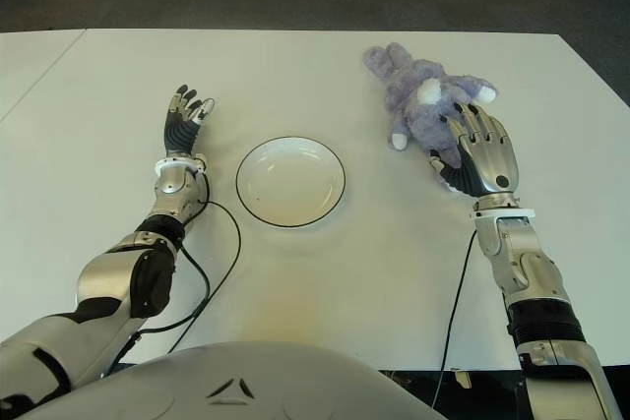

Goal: Put the doll into the plate.

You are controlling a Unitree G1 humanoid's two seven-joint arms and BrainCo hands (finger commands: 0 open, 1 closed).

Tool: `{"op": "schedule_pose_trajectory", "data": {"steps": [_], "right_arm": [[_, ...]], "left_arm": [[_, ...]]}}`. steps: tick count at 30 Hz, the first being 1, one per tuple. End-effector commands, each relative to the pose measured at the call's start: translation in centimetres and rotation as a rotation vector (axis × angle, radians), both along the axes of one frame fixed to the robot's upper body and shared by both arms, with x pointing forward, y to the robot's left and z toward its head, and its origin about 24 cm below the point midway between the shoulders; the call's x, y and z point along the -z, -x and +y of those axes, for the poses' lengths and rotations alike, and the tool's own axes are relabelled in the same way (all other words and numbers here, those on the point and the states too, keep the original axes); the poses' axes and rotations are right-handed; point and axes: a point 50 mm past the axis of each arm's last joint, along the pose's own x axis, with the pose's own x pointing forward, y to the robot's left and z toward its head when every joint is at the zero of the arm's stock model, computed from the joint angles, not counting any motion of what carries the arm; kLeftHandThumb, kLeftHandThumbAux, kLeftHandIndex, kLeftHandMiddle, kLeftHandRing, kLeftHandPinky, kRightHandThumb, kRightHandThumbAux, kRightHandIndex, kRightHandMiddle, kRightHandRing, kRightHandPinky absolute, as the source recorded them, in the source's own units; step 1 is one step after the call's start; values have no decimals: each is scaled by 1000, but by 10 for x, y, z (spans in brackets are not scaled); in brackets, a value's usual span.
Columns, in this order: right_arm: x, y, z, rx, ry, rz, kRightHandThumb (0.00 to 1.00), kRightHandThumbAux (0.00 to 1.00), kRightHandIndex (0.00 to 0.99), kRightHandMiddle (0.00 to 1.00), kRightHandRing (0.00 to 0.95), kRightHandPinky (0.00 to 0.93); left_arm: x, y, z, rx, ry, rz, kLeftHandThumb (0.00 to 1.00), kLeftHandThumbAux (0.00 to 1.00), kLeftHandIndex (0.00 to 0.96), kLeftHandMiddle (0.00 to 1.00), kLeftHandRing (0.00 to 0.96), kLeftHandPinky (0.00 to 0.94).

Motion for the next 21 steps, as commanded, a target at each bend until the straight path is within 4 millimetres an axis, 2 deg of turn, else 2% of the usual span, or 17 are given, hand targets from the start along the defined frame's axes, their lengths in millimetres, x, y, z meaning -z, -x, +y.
{"op": "schedule_pose_trajectory", "data": {"steps": [1, 21], "right_arm": [[-4, -9, 2, -20, -5, -31, 513, 523, 147, 0, 0, 10], [-28, -18, -8, -2, 55, -158, 528, 525, 176, 0, 0, 0]], "left_arm": [[93, 82, -10, 2, 59, 459, 0, 567, 45, 122, 130, 141], [92, 81, -13, -2, 75, 458, 0, 550, 39, 120, 127, 126]]}}
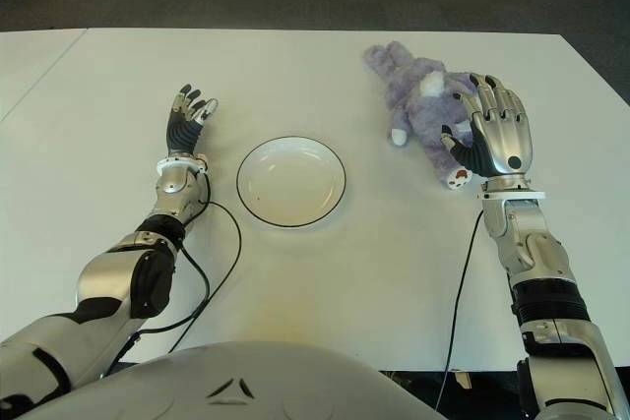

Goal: Put the doll into the plate.

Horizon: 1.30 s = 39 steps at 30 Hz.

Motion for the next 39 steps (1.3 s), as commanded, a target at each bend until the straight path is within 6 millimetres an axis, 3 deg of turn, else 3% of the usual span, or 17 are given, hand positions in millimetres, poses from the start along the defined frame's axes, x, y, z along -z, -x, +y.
{"op": "schedule_pose_trajectory", "data": {"steps": [1, 22, 31, 34, 39], "right_arm": [[-6, -4, -3, 0, 29, -28, 525, 523, 178, 0, 0, 0], [-17, -9, -9, 7, 11, -55, 520, 556, 176, 0, 0, 0], [-4, -23, -13, 21, -56, 13, 578, 545, 141, 0, 0, 12], [6, -38, -17, 38, -118, 59, 601, 541, 118, 0, 0, 131], [12, -49, -12, 8, -205, 83, 622, 538, 77, 0, 8, 164]], "left_arm": [[93, 81, -11, -18, 81, 460, 0, 546, 33, 113, 120, 118], [92, 80, -12, -20, 66, 464, 0, 550, 33, 122, 131, 138], [93, 80, -12, -18, 75, 469, 0, 546, 33, 116, 123, 131], [92, 80, -12, -19, 76, 463, 0, 549, 35, 118, 124, 131], [92, 80, -12, -21, 71, 466, 0, 554, 38, 124, 132, 141]]}}
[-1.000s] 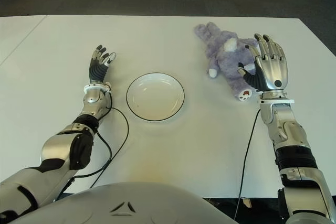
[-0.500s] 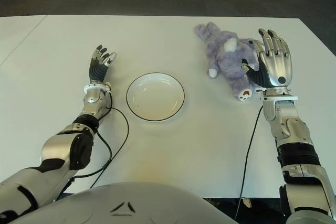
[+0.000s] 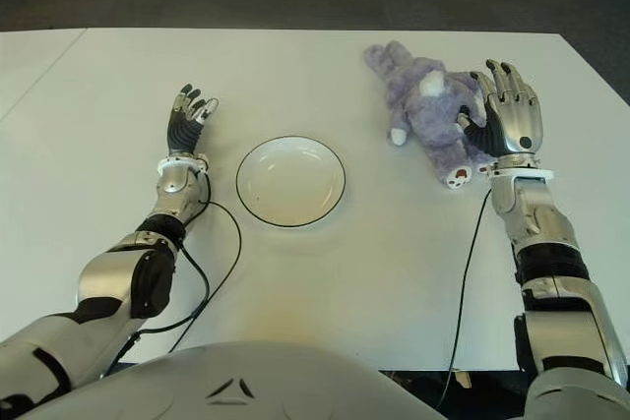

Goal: Put the doll into the plate.

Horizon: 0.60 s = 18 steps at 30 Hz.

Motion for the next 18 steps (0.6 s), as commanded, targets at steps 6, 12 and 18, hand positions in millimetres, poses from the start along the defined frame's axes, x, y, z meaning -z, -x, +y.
{"op": "schedule_pose_trajectory", "data": {"steps": [6, 12, 18], "right_arm": [[16, -23, 19, -87, -194, 45, 599, 545, 18, 0, 5, 160], [20, -27, 31, -130, -250, 47, 570, 549, 0, 0, 19, 177], [24, -30, 35, -140, -271, 56, 527, 547, 0, 0, 15, 172]], "left_arm": [[93, 81, -11, -29, 75, 469, 0, 559, 37, 126, 137, 146], [92, 80, -11, -29, 90, 456, 0, 557, 38, 129, 140, 144], [93, 80, -12, -29, 91, 462, 0, 566, 53, 138, 149, 164]]}}
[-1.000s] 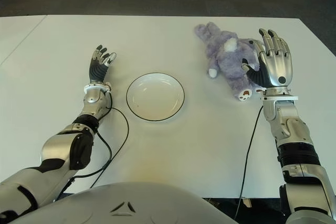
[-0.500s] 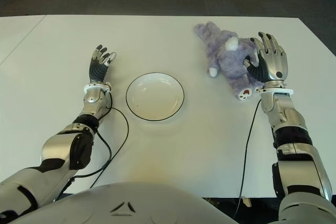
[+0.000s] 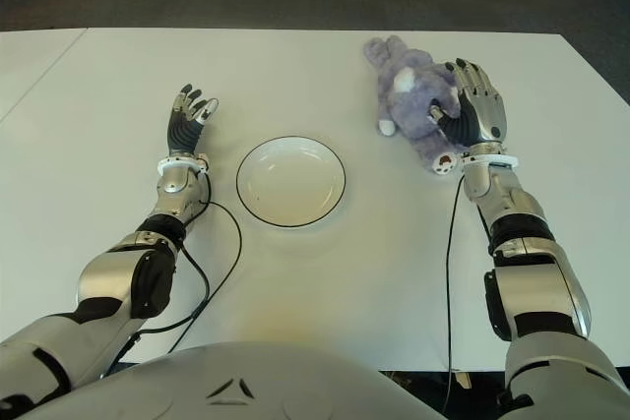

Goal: Put the doll into the plate.

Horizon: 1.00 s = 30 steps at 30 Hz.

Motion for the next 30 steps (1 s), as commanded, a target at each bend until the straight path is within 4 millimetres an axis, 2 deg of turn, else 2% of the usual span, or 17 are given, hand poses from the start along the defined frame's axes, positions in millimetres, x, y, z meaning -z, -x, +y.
{"op": "schedule_pose_trajectory", "data": {"steps": [1, 12, 16, 24, 27, 29, 30], "right_arm": [[10, -4, 13, -33, -50, 31, 521, 539, 0, 0, 9, 171], [12, -6, 20, -44, -46, -6, 586, 509, 0, 0, 0, 196], [11, -6, 21, -41, -39, -30, 612, 504, 0, 0, 0, 243], [10, -7, 21, -25, -67, -62, 622, 516, 0, 0, 0, 263], [21, -4, 25, 2, -127, -33, 599, 525, 0, 0, 10, 248], [33, 0, 32, 8, -166, -7, 587, 533, 0, 0, 24, 274], [38, 1, 36, 9, -184, 6, 551, 544, 0, 0, 34, 269]], "left_arm": [[93, 80, -11, -28, 83, 467, 0, 565, 52, 143, 153, 162], [94, 81, -11, -29, 78, 472, 0, 545, 40, 144, 154, 143], [93, 81, -12, -29, 83, 459, 0, 535, 33, 139, 150, 153], [92, 80, -12, -29, 95, 457, 0, 538, 37, 135, 143, 145], [92, 80, -12, -26, 96, 451, 0, 534, 36, 127, 135, 138], [92, 80, -12, -24, 93, 449, 0, 531, 35, 125, 132, 135], [92, 81, -12, -22, 92, 448, 0, 527, 32, 124, 131, 137]]}}
